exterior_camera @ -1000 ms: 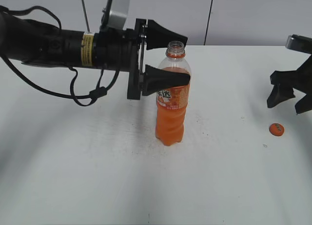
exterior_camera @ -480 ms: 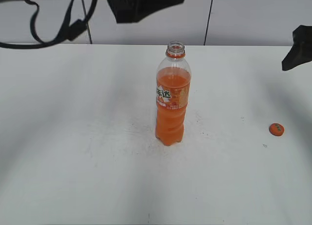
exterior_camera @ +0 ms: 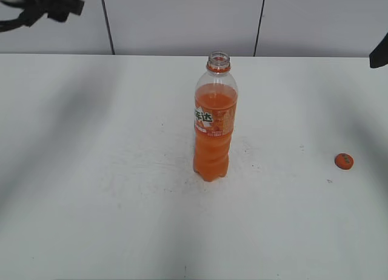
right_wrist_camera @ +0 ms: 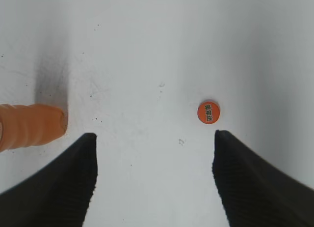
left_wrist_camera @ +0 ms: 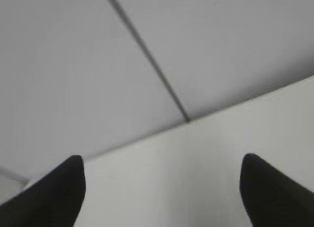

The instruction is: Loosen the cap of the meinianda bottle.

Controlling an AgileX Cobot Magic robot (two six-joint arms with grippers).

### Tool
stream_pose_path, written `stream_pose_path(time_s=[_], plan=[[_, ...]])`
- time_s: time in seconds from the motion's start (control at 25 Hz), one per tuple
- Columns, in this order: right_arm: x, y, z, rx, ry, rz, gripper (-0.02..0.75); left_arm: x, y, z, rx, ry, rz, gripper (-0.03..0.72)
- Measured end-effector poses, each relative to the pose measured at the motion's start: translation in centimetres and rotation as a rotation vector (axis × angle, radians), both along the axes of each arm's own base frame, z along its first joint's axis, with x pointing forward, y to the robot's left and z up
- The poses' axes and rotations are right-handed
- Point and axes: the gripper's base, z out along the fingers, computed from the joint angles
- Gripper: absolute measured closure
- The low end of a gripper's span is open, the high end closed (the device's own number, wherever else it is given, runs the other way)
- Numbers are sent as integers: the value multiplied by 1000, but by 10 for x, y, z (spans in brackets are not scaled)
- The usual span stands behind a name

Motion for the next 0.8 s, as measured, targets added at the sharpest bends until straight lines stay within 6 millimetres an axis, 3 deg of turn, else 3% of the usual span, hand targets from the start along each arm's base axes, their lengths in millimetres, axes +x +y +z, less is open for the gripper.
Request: stream_pose_path(time_s=[0.24,0.44,0.68,0.8], plan=[[-10,0,3,-11,48,24,190,-20,12,-32,-168,438,132,101],[-21,-3,-2,-71,170,65,190,-29,45,-51,-291,716,256,103],[-30,-5,-4,-95,255,88,190,-47,57,-53,-271,892,329,107],[-42,-4,-7,-92,266,83,190,-66,60,-44,-264,924,340,110]])
